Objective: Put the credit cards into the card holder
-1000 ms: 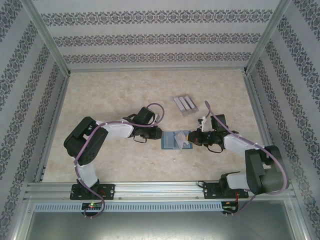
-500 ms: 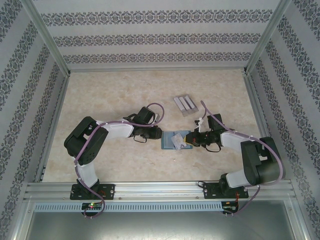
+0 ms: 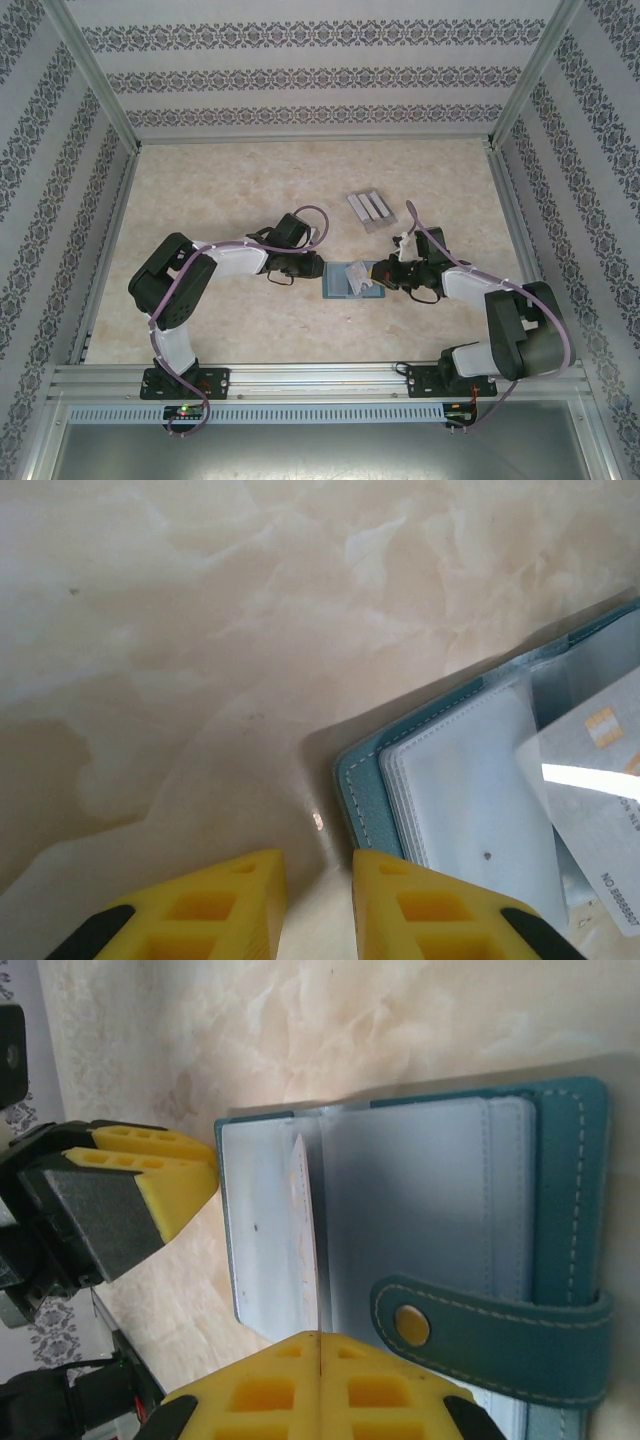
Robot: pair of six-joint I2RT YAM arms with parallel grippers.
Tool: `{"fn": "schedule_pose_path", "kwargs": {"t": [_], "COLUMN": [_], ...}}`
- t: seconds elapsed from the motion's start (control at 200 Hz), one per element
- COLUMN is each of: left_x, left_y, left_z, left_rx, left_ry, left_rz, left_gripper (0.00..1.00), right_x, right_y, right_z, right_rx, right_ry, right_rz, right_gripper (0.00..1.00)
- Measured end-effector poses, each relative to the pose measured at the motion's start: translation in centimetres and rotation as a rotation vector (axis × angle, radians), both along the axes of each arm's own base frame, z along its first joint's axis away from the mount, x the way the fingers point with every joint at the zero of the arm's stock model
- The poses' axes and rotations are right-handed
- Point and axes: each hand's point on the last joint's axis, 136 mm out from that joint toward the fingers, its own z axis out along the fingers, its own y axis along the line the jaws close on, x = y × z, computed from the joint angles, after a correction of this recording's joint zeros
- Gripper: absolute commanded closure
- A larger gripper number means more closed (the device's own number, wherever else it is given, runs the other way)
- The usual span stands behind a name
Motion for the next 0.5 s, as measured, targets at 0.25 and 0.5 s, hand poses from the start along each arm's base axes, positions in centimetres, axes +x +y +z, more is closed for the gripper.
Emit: {"fn": "schedule_pose_path", "kwargs": {"t": [0.25, 0.5], "left_x": [0.0, 0.0], "left_y": [0.0, 0.0], "left_z": [0.0, 0.0], "left_rx": [0.0, 0.002], "left_ry": [0.001, 0.003], "left_rz": [0.0, 0.0], "left_gripper": [0.74, 0.74], "right_x": [0.4, 0.1], "right_y": [1.3, 2.3], "right_z": [-0.6, -1.1], "right_rx": [-0.002, -0.053], "right_ry": [0.004, -0.013], "right_rz": [-0.009, -0.005], "right_gripper": [0.98, 0.83]}}
